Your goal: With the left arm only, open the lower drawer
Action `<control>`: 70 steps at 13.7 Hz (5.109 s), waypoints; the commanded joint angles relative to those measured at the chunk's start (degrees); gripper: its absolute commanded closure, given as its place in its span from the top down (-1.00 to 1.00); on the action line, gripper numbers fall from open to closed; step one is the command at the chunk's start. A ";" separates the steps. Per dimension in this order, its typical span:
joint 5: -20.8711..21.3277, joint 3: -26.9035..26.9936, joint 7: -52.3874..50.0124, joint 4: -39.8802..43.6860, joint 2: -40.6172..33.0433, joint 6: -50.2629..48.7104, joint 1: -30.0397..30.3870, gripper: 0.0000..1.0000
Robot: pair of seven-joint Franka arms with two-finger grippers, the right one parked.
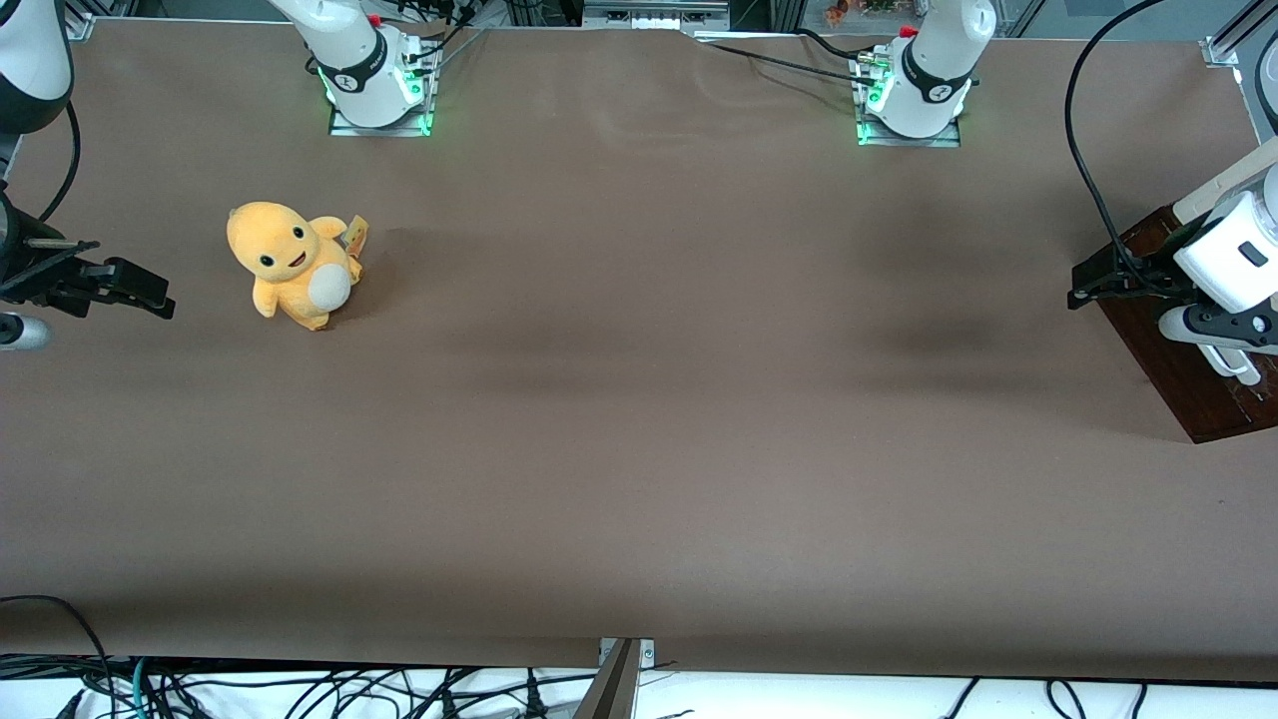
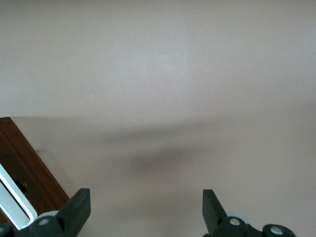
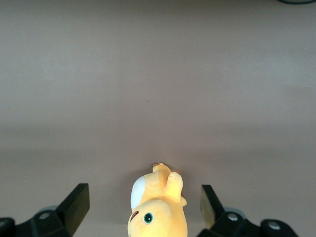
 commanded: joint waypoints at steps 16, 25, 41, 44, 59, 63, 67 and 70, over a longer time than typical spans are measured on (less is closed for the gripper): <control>0.57 0.14 -0.58 1.57 0.55 -0.42 -0.28 1.00; 0.65 0.05 -0.49 1.48 0.63 -0.42 -0.37 1.00; 21.89 -0.12 -9.69 1.39 15.46 -7.28 -2.83 1.00; 34.70 -0.03 -18.56 1.21 21.27 -10.25 -3.00 1.00; 66.65 1.37 -39.78 0.95 41.76 -19.41 -2.39 1.00; 71.22 2.60 -39.95 1.04 44.05 -19.32 -1.25 1.00; 71.85 2.78 -39.78 1.04 44.05 -19.32 -0.46 0.17; 71.85 2.78 -39.25 1.21 44.14 -19.32 -0.46 -0.40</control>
